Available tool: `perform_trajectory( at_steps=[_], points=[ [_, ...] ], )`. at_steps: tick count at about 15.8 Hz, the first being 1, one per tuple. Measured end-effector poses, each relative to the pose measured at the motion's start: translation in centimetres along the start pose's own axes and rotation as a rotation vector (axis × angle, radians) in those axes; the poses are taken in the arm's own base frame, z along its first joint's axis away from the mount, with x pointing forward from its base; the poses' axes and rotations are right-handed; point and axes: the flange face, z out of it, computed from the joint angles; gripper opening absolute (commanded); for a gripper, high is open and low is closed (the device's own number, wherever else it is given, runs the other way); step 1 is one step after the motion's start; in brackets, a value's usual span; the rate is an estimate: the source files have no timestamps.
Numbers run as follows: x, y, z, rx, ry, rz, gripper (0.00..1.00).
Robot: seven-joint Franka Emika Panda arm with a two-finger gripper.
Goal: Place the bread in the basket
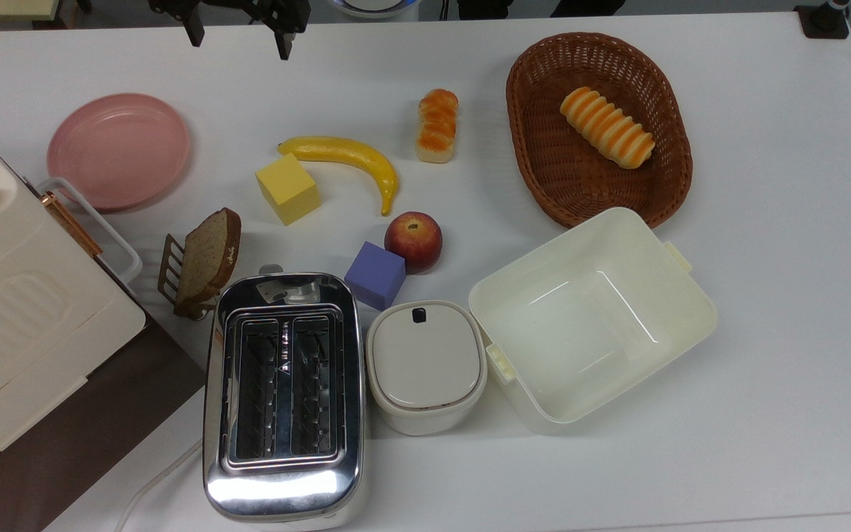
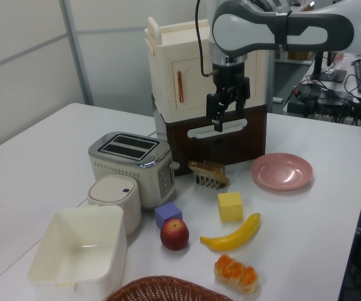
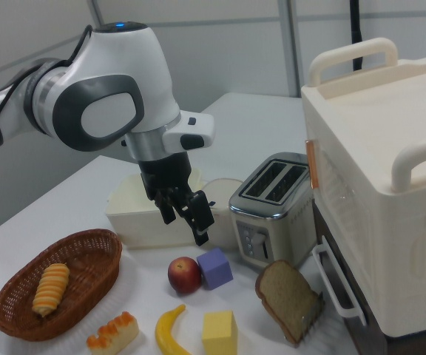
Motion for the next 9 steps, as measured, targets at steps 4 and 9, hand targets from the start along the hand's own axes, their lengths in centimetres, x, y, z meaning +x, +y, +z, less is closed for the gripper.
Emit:
perform_trajectory(
  at_steps=[4,9],
  points=[
    [0.0,-0.2,0.1,0.0,-0.003,-0.003,1.0],
    [0.0,-1.2,1.1,0.001,-0.023,-0.022,1.0]
  ],
)
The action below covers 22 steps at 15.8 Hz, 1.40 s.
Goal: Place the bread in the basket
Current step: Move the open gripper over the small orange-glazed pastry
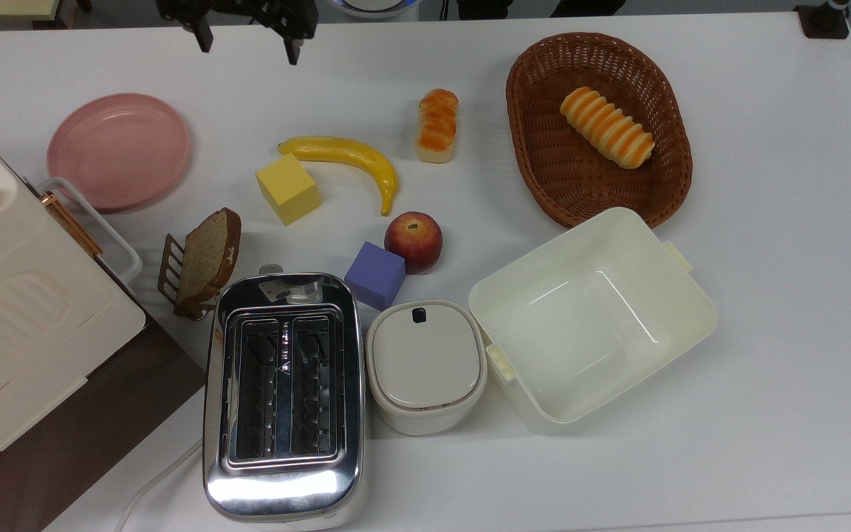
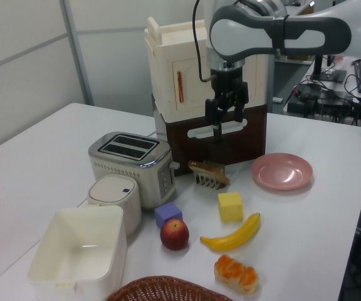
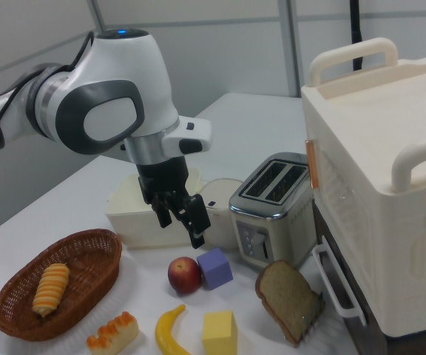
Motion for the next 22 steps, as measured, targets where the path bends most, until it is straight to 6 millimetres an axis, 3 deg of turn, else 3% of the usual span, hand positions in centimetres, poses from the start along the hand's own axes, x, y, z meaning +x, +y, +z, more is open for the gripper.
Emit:
perform_trajectory(
  at_steps=[5,13,16,20,22],
  points=[
    [-1.3,-2.9,2.7,0.013,0.034,-0.055,1.0],
    [-8.0,-9.2,9.8,0.012,0.038,-0.184,1.0],
    [-9.8,-11.6,10.6,0.009,0.031,-0.224,1.0],
    [-10.1,-15.0,11.3,0.005,0.016,-0.254,1.0],
    [-10.1,-15.8,11.4,0.005,0.015,-0.266,1.0]
  ],
)
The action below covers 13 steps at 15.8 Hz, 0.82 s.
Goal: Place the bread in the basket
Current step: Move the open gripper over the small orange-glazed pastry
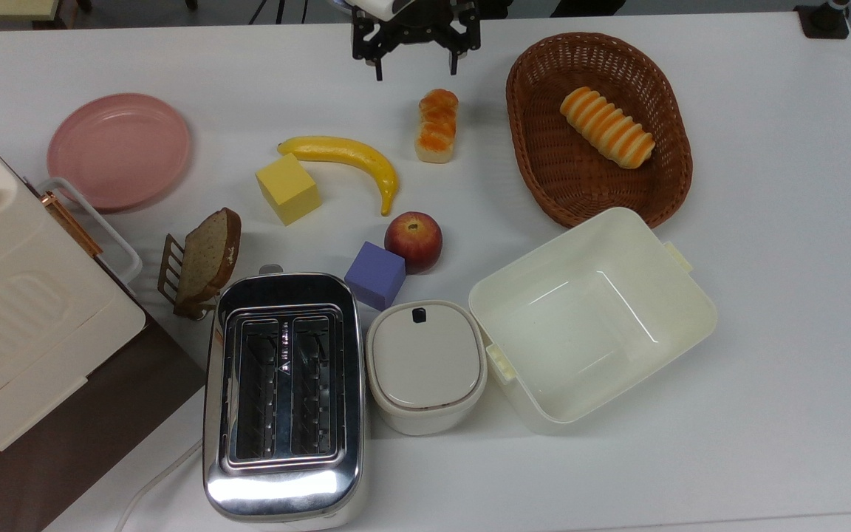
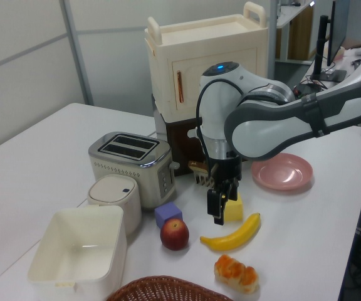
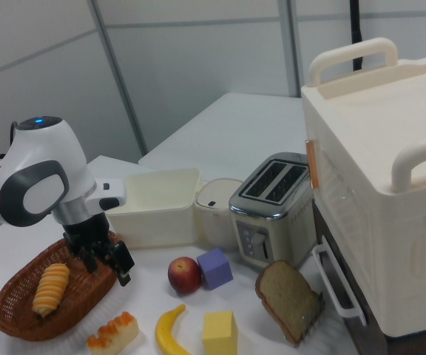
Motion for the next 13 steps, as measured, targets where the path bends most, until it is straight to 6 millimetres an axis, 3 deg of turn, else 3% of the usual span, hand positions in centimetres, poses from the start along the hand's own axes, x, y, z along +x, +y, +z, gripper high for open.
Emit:
perform_trajectory(
  at_steps=[4,13],
  points=[
    [-0.1,-1.8,0.2,-0.001,-0.003,-0.033,1.0],
    [0.5,-1.2,0.6,-0.013,0.011,-0.015,1.0]
  ],
)
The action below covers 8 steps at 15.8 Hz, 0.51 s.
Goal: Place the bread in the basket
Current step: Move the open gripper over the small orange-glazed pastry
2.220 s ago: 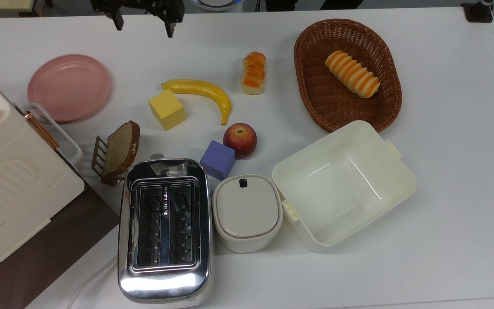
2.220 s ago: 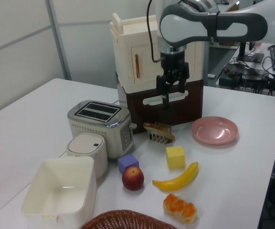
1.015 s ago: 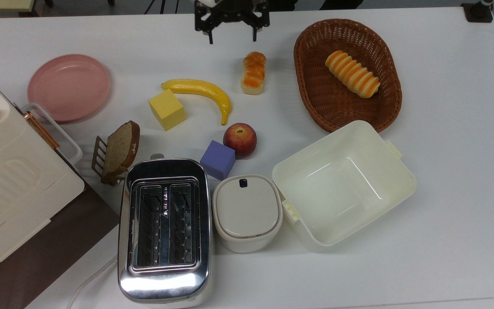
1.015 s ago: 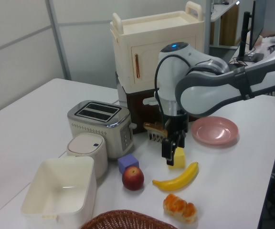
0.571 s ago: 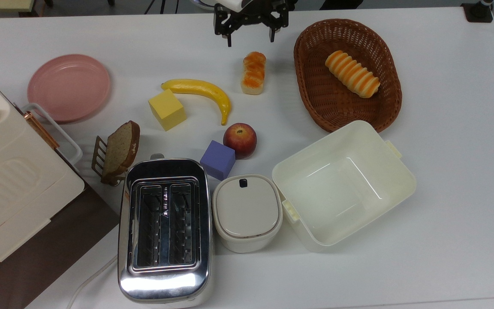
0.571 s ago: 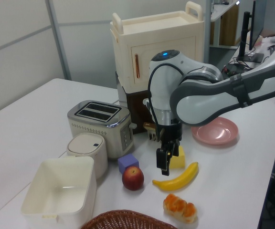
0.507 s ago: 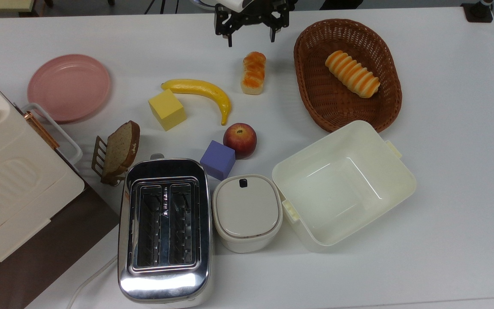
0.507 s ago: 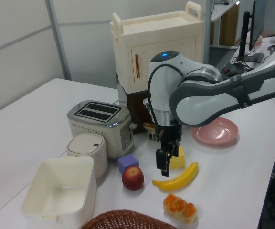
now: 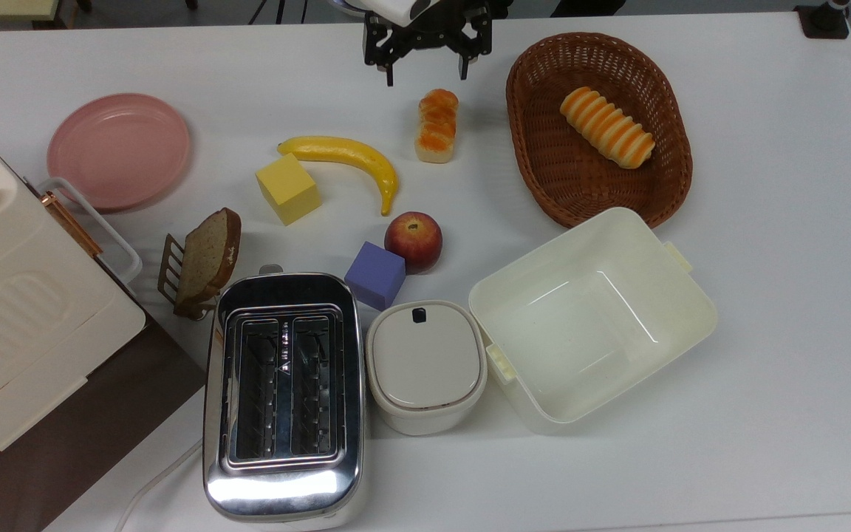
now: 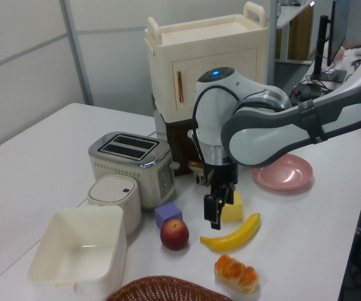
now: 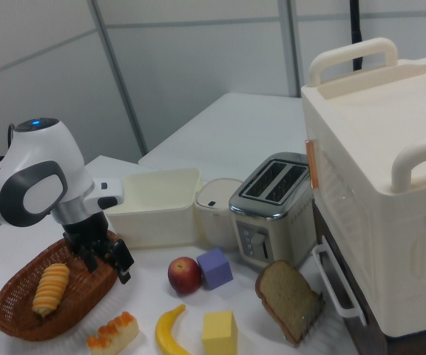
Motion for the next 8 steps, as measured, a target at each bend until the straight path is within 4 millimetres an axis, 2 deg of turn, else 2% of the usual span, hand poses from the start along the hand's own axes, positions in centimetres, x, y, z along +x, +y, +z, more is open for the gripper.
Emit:
perform_trajectory(
  at_steps=[8],
  points=[
    [-0.2,-0.4,1.5,-0.001,-0.016,-0.001,1.0]
  ],
)
